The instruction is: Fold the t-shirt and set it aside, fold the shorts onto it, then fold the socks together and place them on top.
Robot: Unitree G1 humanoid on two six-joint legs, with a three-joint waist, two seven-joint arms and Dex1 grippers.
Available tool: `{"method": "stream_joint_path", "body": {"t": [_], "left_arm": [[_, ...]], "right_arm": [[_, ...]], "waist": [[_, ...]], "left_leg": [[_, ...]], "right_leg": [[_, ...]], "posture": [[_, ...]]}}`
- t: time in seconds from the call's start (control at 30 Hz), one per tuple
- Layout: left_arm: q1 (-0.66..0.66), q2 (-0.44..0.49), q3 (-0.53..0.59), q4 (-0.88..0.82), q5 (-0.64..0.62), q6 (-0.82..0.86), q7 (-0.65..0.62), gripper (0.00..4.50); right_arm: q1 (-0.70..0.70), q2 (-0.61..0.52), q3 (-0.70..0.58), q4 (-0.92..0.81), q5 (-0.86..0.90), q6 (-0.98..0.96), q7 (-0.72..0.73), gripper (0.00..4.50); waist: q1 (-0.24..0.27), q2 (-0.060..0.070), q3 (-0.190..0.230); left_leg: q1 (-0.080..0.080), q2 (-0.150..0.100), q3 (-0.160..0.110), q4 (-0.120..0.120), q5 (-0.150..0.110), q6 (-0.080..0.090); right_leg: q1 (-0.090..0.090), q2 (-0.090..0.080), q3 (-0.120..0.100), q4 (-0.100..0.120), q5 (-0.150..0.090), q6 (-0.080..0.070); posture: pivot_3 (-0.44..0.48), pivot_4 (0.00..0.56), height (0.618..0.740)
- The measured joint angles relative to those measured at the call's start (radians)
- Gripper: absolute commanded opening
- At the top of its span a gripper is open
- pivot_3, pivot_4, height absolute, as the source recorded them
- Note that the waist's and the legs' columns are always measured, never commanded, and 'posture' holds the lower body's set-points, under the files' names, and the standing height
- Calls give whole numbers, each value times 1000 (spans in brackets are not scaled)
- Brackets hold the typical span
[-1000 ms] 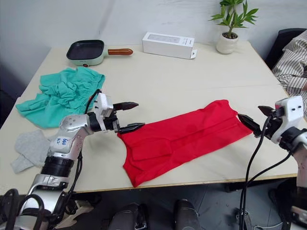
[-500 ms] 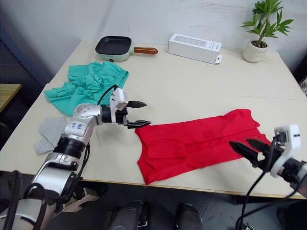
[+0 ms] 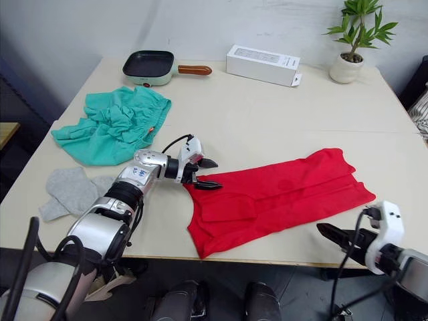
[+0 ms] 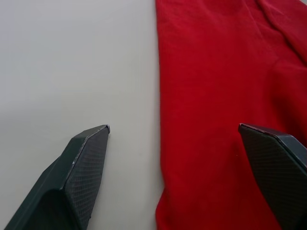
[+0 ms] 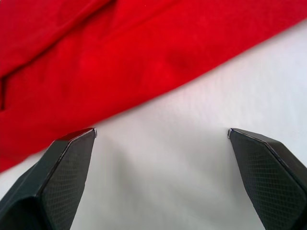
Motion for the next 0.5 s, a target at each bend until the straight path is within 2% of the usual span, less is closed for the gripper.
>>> {"method": "stream_joint_path", "body": {"t": [0.03, 0.1, 0.4, 0.5], "left_arm": [[0, -7, 0, 0, 5, 2, 3, 4119], [-1, -12, 0, 1, 16, 4, 12, 3725], [15, -16, 8, -19, 29, 29, 18, 874], [53, -9, 21, -72, 26, 44, 22, 7]], "right_arm": [[-22, 9, 26, 8, -15, -18, -8, 4310], [-43, 22, 61, 17, -38, -44, -10, 3939], [-101, 46, 199, 88, -144, -179, 6, 867], [-117, 46, 235, 108, -177, -219, 24, 0]], "waist": [[0, 0, 0], [-2, -2, -1], [-23, -4, -2], [-27, -4, -2]], "left_leg": [[0, 0, 0, 0, 0, 0], [1, 0, 0, 0, 0, 0], [3, 1, 1, -1, 0, -1], [4, 2, 2, -1, -1, -1]], "right_leg": [[0, 0, 1, 0, 0, 0], [0, 0, 2, 0, 0, 0], [1, 0, 3, 1, 0, 0], [1, 0, 4, 2, 0, 0]], "posture": [[0, 150, 740], [0, 150, 740], [0, 150, 740], [0, 150, 740]]}}
